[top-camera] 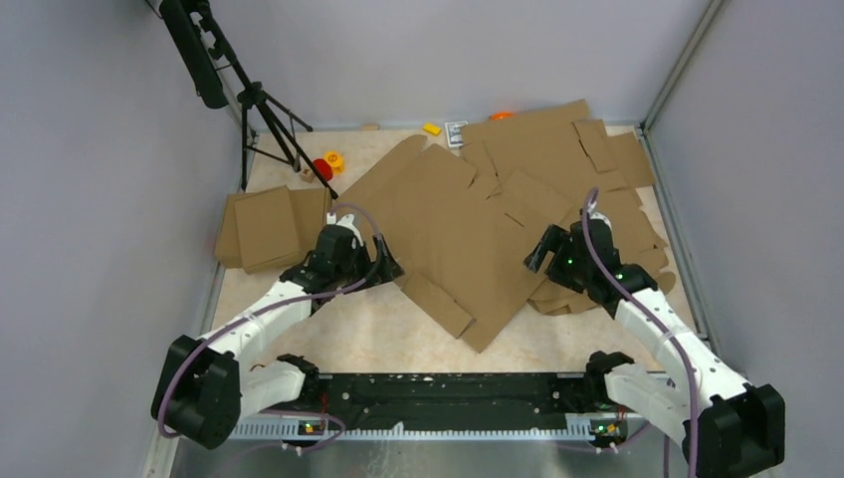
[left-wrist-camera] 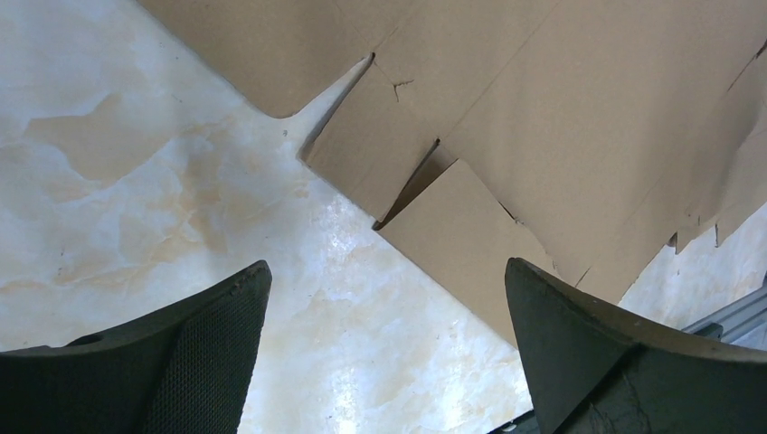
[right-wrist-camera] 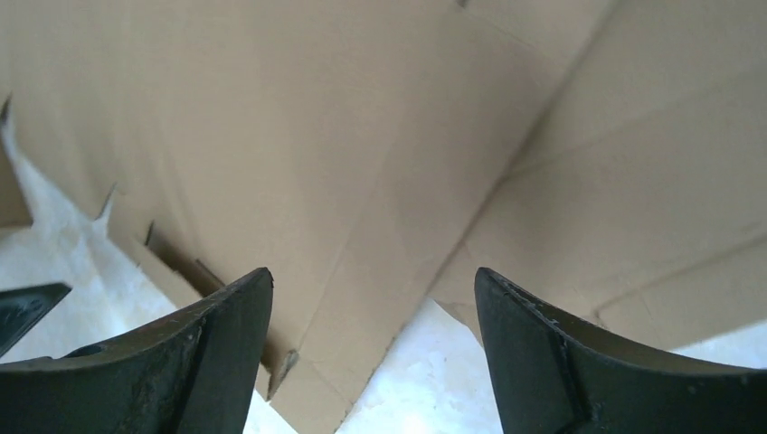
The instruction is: Fold the paper box
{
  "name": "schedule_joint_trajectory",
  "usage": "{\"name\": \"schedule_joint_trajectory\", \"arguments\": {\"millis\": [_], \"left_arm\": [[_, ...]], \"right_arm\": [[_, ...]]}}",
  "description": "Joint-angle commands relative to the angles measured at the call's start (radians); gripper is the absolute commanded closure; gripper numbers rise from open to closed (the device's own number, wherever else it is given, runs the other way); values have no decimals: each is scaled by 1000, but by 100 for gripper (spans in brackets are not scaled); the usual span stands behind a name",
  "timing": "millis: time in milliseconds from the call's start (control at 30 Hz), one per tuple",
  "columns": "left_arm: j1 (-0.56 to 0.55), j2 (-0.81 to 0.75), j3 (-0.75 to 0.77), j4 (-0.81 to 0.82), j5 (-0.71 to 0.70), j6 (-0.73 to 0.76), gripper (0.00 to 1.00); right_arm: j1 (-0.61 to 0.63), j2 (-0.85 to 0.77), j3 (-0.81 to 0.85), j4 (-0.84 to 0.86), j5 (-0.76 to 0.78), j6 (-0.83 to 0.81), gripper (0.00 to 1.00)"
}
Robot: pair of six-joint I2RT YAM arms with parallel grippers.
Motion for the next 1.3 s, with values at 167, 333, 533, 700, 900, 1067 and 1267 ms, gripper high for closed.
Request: {"name": "schedule_joint_trajectory", "arguments": {"millis": [167,333,533,700,900,1067,1267], "left_arm": [[-1,56,50,67,40,38,1],[-1,100,77,79,90,81,1],[0,109,108,77,75,88,1],[-1,128,147,92,34,97,1],[0,187,148,248,-104,160,1],[12,356,243,230,-131,159,2],[15,494,277,245,-8,147,3]], "right_arm": [[-6,18,-158,109,8,246,27],[-5,74,-180,209,-17,282,29],[-6,142,-172,257,-50,290,32],[-6,158,-176,276,-24,297,35],[-7,112,-242,439,-105,311,42],[-8,76,-267,550,-135,317,47],[-7,184,-184,554,-217,248,49]]}}
